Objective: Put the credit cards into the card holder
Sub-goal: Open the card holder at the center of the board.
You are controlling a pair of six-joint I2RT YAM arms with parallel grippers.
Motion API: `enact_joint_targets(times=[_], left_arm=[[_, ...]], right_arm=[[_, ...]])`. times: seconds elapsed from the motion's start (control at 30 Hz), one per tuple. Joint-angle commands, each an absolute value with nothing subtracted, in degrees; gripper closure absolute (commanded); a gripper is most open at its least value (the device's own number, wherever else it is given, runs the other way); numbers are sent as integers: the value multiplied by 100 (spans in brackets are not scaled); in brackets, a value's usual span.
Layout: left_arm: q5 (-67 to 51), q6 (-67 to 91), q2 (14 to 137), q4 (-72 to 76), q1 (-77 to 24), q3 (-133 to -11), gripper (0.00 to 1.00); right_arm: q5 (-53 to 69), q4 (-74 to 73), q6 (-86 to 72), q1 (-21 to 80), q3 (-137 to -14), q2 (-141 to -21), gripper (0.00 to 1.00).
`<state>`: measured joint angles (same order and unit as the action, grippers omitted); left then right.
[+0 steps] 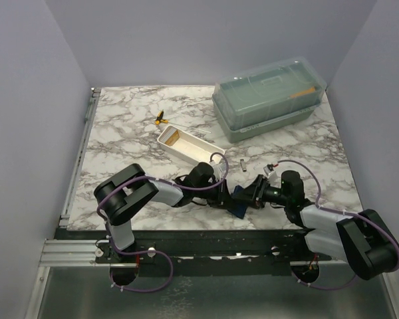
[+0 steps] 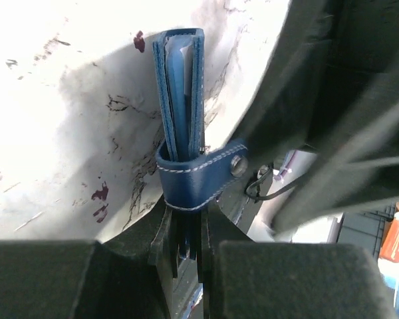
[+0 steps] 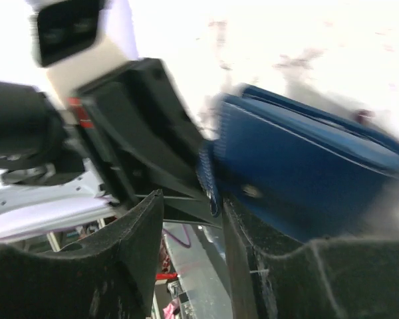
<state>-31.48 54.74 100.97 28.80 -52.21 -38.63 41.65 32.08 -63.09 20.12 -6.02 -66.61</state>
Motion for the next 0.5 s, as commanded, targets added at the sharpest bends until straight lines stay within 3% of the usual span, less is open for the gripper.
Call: enact_joint_targets(times=[0.0,0.2,0.47], left_arm=[[-3411,5599,10341,3411,-5385,-3909,100],[-3364,5623,10372,3463,-5405,-3885,100],[-3183,5626,10392,3437,-5408,-3790,100]], right_arm=[[4480,4493,-6895,2092,-646,-6395,58],[4205,3944,-6806,2092,-806,-6206,73],[2825,485,-5423,2092,-1504,-5604,67]])
